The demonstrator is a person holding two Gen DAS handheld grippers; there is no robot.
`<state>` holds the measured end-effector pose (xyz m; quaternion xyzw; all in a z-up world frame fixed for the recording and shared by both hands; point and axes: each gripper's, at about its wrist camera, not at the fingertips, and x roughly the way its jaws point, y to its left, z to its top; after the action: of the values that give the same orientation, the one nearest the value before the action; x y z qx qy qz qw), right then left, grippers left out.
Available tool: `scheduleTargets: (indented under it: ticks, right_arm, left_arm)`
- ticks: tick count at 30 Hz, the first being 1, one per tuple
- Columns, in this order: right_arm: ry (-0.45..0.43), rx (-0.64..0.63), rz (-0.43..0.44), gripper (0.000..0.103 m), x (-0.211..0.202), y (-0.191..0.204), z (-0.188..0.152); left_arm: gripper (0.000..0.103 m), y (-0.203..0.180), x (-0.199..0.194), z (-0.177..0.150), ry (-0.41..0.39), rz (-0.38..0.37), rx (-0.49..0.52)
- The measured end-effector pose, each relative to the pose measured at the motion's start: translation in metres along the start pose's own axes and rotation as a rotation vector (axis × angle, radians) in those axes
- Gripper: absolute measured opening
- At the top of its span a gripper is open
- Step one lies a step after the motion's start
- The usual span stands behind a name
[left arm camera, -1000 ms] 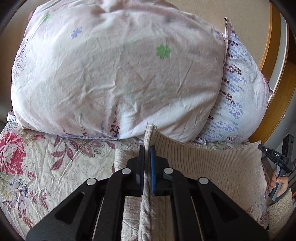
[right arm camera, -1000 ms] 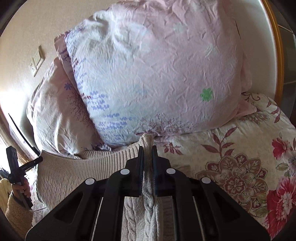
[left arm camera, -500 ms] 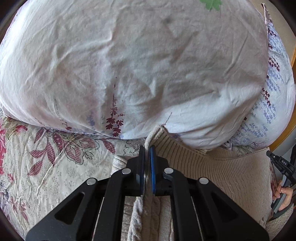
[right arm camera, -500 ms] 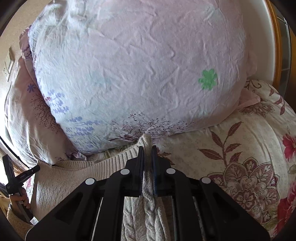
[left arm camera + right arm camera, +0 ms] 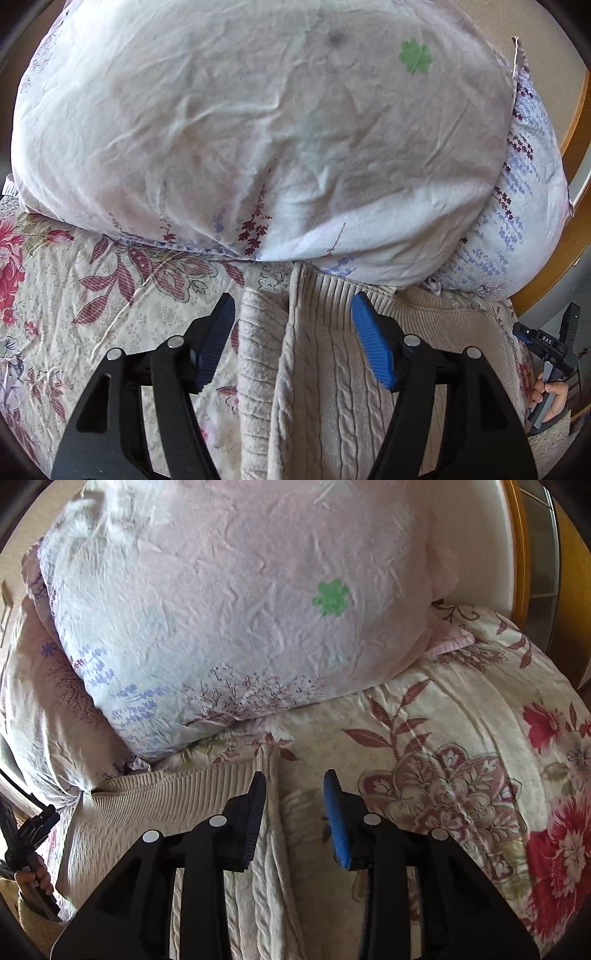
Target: Fold small clothes
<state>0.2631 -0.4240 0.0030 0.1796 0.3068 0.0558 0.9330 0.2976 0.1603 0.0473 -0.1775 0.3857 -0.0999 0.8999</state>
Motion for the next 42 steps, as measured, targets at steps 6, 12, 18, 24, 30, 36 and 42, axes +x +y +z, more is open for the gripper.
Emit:
scheduleTargets:
  ticks: [6, 12, 18, 24, 30, 36, 42]
  right_arm:
    - [0.049, -0.039, -0.014, 0.034, 0.001, -0.002, -0.028]
    - [0.02, -0.072, -0.015, 0.035, 0.002, 0.01, -0.031]
    - [0.028, -0.217, -0.195, 0.035, 0.016, 0.026, -0.044]
    - [0.015, -0.244, -0.274, 0.038, 0.011, 0.036, -0.043]
    - [-0.072, -0.22, -0.277, 0.093, -0.023, 0.077, -0.038]
    - [-0.039, -0.376, -0.227, 0.102, -0.014, 0.162, -0.042]
    - [-0.037, -0.413, -0.143, 0.102, 0.002, 0.215, -0.062]
  left_arm:
    - [0.067, 0.016, -0.009, -0.022, 0.081, -0.015, -0.007]
    - [0.074, 0.011, -0.009, -0.032, 0.108, -0.028, 0.04]
    - [0.067, 0.011, 0.01, -0.04, 0.167, 0.075, 0.081]
    - [0.068, 0.01, 0.009, -0.042, 0.15, 0.096, 0.087]
    - [0.087, 0.01, 0.004, -0.043, 0.159, 0.068, 0.063]
    - [0.101, 0.005, 0.007, -0.042, 0.197, 0.157, 0.062]
    - [0.101, 0.007, 0.005, -0.043, 0.215, 0.176, 0.065]
